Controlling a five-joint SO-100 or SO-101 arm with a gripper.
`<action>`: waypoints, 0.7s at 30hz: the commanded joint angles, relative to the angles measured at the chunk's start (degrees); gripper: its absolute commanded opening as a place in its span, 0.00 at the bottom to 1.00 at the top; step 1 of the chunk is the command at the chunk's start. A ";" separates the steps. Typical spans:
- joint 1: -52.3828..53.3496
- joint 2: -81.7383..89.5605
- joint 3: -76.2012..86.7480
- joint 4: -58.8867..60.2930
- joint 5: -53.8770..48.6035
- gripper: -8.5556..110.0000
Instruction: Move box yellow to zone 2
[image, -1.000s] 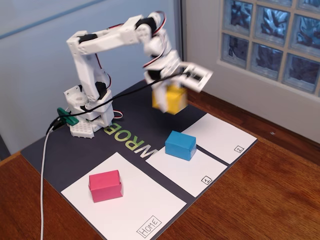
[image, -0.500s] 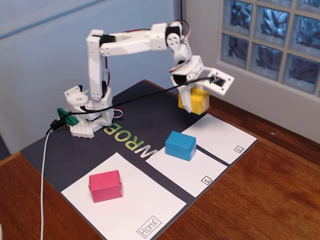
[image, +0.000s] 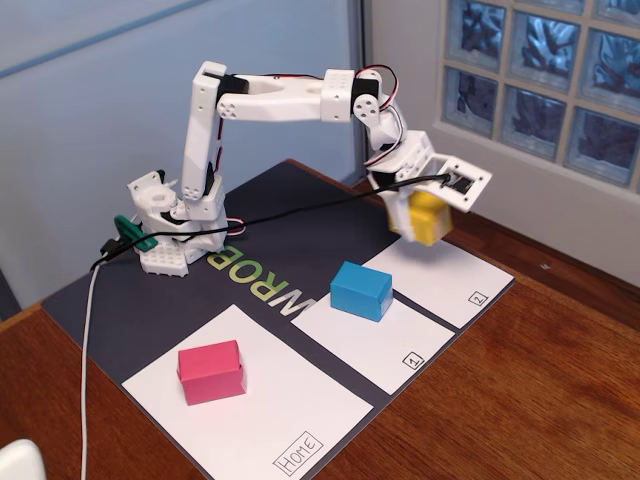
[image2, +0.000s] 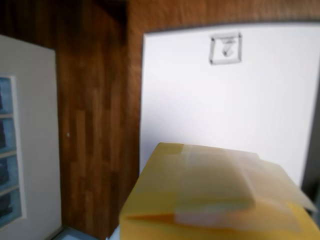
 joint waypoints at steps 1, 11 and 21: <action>-0.26 -0.44 -2.20 -4.48 -0.18 0.09; 2.02 -4.48 -0.18 -9.14 1.76 0.09; 5.71 -9.93 -0.09 -11.25 1.14 0.09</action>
